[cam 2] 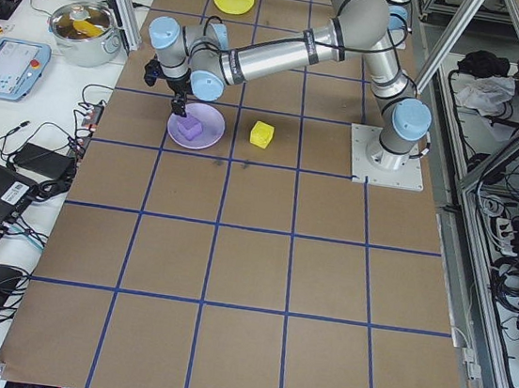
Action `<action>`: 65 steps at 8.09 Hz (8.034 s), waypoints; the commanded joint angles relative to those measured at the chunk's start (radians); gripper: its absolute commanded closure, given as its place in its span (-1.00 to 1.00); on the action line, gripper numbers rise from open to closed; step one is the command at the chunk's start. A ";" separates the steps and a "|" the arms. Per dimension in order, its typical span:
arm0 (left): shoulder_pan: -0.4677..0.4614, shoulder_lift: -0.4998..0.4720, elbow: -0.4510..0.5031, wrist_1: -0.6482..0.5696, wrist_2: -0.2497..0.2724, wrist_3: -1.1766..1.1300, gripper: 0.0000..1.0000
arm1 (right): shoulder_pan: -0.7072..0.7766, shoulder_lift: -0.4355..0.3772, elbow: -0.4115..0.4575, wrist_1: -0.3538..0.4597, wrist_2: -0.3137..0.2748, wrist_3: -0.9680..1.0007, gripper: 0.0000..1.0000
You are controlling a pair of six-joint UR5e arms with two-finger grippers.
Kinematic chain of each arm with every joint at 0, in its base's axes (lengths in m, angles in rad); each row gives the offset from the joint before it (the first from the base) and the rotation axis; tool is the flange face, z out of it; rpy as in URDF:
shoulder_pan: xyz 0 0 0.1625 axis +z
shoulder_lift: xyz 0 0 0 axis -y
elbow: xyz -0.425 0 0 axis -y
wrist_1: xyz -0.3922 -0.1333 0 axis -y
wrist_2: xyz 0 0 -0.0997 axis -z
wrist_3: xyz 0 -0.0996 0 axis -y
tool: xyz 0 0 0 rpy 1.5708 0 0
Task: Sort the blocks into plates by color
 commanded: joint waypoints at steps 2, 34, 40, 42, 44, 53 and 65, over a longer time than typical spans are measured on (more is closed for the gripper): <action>0.002 0.205 -0.215 -0.102 0.077 0.106 -1.00 | 0.000 0.001 0.000 -0.001 -0.003 -0.003 -1.00; -0.342 0.343 -0.492 0.002 -0.147 -0.490 1.00 | -0.008 0.008 0.013 -0.001 0.000 -0.005 -1.00; -0.614 0.266 -0.483 0.212 -0.188 -0.913 1.00 | -0.008 -0.003 0.022 0.030 -0.009 -0.022 -1.00; -0.614 0.219 -0.485 0.212 -0.206 -0.935 1.00 | -0.008 -0.005 0.023 0.036 -0.012 -0.092 -1.00; -0.614 0.171 -0.440 0.267 -0.284 -1.074 1.00 | -0.008 -0.003 0.025 0.039 -0.012 -0.094 -1.00; -0.666 0.116 -0.426 0.303 -0.197 -0.809 -0.77 | -0.009 0.004 0.024 0.071 -0.100 -0.100 -1.00; 0.083 0.428 -0.100 -0.272 0.006 -0.034 -1.00 | 0.116 0.012 0.166 -0.054 0.066 0.147 -1.00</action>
